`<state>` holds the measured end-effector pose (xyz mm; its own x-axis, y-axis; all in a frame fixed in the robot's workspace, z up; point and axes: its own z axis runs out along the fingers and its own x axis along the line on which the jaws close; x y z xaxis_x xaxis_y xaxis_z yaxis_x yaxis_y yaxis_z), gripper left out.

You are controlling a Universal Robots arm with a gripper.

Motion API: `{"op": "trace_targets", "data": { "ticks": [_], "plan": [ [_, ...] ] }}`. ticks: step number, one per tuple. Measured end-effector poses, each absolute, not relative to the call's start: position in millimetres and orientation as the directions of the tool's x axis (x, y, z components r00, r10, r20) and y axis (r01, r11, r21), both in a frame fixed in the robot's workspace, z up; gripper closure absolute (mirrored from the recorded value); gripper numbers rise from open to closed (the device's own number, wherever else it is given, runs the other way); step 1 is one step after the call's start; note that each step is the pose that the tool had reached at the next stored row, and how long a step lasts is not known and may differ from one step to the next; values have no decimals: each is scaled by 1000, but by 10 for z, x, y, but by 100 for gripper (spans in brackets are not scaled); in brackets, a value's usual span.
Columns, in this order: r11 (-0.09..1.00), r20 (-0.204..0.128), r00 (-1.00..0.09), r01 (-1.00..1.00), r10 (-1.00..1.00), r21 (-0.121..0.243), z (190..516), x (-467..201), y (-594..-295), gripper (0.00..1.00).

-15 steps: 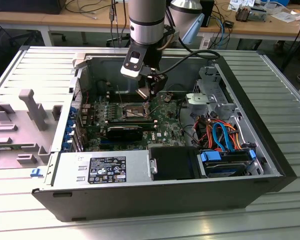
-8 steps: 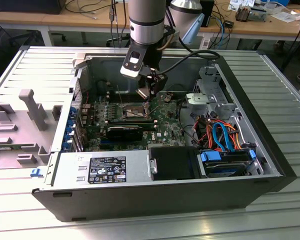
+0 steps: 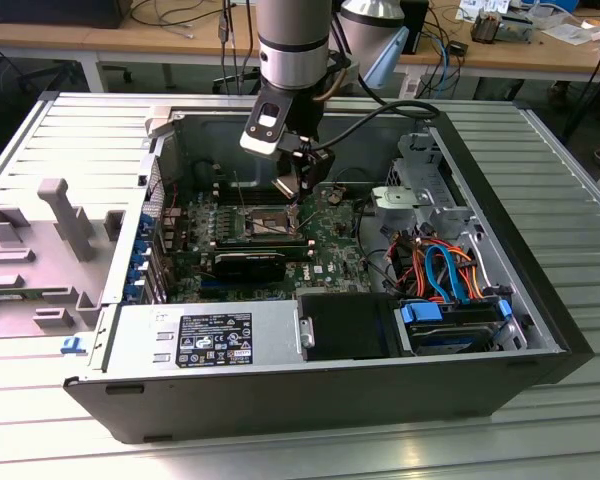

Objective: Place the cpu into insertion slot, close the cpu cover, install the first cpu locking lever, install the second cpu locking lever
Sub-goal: 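Place the cpu into insertion slot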

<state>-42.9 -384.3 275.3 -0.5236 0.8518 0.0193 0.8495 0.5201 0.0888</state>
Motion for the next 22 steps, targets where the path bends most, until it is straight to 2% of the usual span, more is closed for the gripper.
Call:
{"op": "trace_targets", "data": {
  "ticks": [22],
  "plan": [
    [500, 19, -504, 861, 864, 89, 2745, -429, -3843, 45]
  ]
}}
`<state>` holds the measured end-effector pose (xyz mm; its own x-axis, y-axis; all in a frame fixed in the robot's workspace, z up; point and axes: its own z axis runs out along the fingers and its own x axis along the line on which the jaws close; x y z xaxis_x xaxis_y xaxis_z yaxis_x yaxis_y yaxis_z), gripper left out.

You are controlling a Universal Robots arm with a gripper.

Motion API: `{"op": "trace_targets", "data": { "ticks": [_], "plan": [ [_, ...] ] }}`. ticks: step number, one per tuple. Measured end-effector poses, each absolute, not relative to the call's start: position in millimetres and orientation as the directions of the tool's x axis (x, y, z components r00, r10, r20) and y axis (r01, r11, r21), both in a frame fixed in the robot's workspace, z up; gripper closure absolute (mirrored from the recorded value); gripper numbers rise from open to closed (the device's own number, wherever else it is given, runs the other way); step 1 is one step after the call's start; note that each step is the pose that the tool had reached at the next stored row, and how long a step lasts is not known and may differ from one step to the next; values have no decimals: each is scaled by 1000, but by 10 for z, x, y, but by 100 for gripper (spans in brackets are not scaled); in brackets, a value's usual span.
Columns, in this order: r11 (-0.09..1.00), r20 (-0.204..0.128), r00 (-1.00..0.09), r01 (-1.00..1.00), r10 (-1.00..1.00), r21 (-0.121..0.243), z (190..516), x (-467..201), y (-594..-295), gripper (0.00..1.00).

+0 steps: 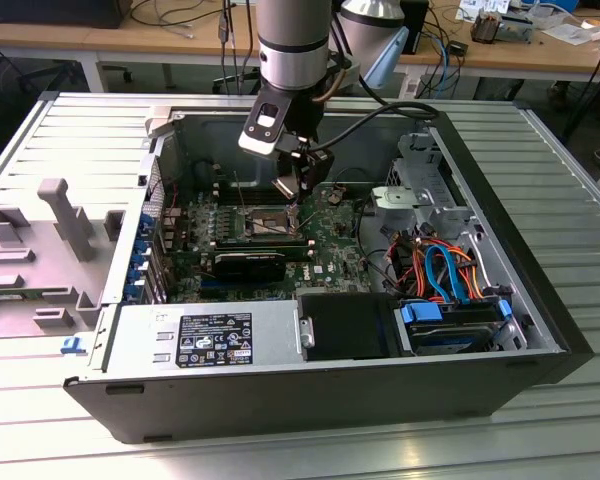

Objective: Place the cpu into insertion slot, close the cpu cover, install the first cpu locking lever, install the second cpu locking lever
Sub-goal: 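Place the cpu into insertion slot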

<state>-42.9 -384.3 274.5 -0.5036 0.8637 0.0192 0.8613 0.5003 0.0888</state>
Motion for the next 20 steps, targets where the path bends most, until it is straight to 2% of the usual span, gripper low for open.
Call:
{"op": "trace_targets", "data": {
  "ticks": [20],
  "plan": [
    [485, 19, -489, 870, 872, 89, 2739, -429, -3843, 45]
  ]
}}
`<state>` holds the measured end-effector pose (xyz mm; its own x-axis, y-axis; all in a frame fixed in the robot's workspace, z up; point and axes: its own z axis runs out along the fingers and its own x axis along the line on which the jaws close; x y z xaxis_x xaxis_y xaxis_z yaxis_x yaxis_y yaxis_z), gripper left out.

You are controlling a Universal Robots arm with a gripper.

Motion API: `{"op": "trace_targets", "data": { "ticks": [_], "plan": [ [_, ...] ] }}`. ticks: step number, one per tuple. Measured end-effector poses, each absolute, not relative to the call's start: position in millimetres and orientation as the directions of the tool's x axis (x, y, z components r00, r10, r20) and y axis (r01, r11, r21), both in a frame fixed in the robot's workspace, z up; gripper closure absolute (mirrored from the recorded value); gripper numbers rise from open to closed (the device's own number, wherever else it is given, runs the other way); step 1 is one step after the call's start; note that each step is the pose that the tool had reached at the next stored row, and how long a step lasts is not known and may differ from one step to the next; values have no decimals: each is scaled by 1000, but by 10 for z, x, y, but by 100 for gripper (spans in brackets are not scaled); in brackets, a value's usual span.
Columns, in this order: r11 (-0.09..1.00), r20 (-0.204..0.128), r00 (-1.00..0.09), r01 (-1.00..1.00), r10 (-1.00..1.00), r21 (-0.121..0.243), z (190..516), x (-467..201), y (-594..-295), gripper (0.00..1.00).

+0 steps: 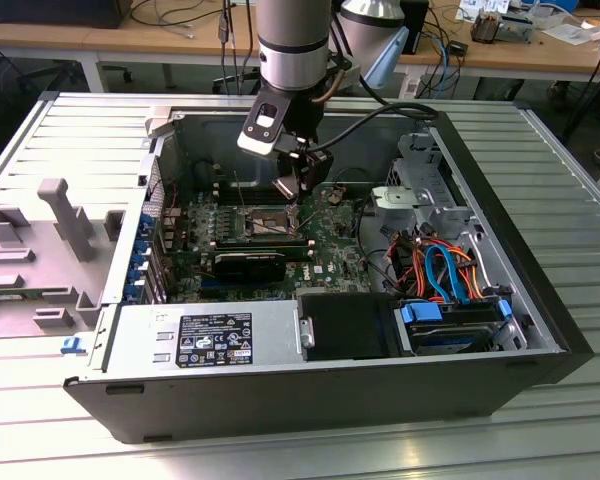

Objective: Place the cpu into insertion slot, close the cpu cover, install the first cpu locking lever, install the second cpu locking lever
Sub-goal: 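Place the cpu into insertion slot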

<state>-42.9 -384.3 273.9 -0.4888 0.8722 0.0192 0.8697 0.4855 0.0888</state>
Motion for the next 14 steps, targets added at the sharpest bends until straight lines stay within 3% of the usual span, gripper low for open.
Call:
{"op": "trace_targets", "data": {
  "ticks": [14],
  "plan": [
    [477, 19, -480, 874, 877, 89, 2734, -429, -3843, 45]
  ]
}}
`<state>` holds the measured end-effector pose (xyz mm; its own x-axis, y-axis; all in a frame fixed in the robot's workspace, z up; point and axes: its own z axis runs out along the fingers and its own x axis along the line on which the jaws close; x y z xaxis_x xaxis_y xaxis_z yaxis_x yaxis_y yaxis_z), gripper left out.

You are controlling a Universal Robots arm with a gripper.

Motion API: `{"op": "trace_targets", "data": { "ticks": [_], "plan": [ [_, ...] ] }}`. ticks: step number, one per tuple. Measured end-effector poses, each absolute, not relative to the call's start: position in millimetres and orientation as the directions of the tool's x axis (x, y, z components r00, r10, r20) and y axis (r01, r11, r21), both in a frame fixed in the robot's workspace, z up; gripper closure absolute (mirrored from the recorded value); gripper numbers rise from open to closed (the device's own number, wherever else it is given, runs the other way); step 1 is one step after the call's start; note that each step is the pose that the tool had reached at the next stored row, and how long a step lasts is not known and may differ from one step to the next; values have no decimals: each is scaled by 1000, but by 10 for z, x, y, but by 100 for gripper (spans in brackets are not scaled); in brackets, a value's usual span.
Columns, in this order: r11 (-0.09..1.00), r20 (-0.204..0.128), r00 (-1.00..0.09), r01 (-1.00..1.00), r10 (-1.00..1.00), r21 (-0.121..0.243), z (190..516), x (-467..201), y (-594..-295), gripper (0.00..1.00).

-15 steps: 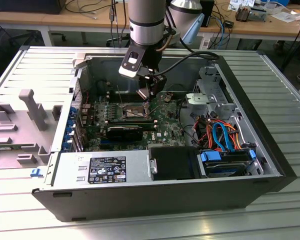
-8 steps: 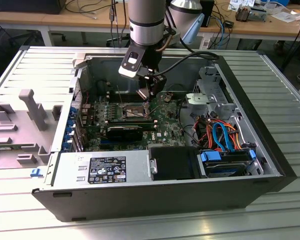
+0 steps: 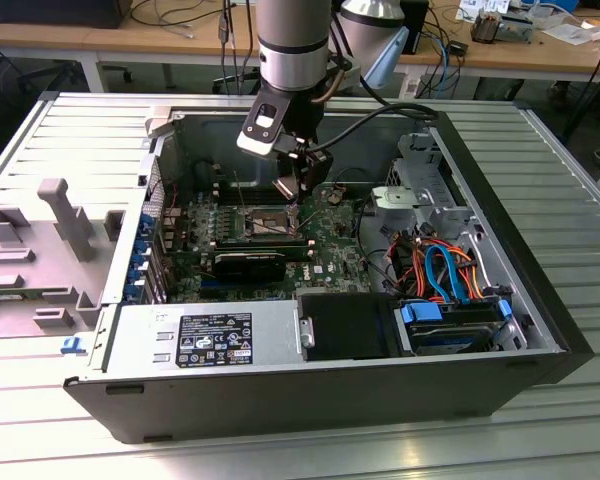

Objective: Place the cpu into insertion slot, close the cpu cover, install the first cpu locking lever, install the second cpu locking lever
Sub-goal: 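Place the cpu into insertion slot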

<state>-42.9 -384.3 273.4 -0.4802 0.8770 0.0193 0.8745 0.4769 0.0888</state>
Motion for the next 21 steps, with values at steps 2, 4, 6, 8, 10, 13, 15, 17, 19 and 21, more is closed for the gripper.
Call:
{"op": "trace_targets", "data": {
  "ticks": [2, 4, 6, 8, 10, 13, 15, 17, 19, 21],
  "plan": [
    [476, 19, -479, 875, 877, 89, 2734, -429, -3843, 45],
    [475, 19, -478, 876, 878, 89, 2733, -429, -3843, 45],
    [474, 19, -477, 876, 879, 89, 2732, -429, -3843, 45],
    [472, 19, -475, 877, 880, 89, 2731, -429, -3843, 45],
    [471, 19, -474, 878, 880, 89, 2731, -429, -3843, 45],
    [469, 19, -472, 879, 881, 89, 2729, -429, -3843, 45],
    [468, 19, -471, 879, 882, 89, 2729, -429, -3843, 45],
    [467, 19, -471, 880, 882, 89, 2728, -429, -3843, 45],
    [466, 19, -469, 880, 883, 89, 2727, -429, -3843, 45],
    [465, 19, -468, 881, 883, 89, 2727, -429, -3843, 45]
  ]
}}
